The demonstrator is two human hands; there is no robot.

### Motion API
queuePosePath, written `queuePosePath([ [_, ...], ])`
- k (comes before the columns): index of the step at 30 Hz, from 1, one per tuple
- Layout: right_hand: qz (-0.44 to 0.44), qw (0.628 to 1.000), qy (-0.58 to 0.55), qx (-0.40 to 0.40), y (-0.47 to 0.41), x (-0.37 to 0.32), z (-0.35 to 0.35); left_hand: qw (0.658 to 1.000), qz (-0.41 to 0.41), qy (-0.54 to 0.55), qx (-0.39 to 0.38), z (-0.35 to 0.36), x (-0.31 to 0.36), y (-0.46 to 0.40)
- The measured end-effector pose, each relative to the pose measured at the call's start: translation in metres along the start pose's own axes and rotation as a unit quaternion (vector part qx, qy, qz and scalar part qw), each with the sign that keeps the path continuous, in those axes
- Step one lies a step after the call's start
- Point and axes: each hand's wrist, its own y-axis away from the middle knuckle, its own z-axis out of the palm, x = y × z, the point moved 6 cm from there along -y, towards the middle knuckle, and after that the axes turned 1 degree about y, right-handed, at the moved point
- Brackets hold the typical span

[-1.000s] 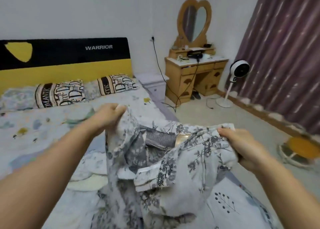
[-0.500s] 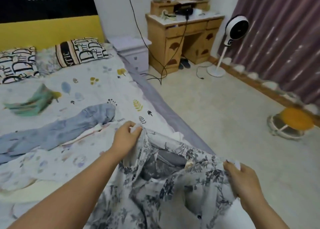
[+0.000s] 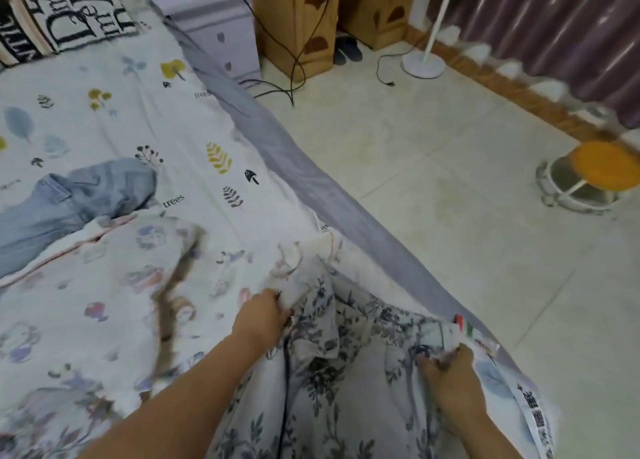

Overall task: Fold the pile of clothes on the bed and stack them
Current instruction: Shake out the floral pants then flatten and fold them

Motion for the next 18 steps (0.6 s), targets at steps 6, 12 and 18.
queuePosePath([
  [6,-0.073,0.996,0.031,0.050,-0.016,0.002,-0.013,0.987,0.016,0.099,0.126,-0.004,-0.002,-0.004],
  [12,-0.041,0.972,0.112,0.205,-0.015,-0.012,-0.050,0.976,0.026,0.156,0.151,-0.015,0.005,-0.011],
  [18,-0.120,0.991,0.037,-0.052,0.024,-0.074,0.056,0.994,-0.044,0.082,0.062,0.010,-0.024,-0.008],
])
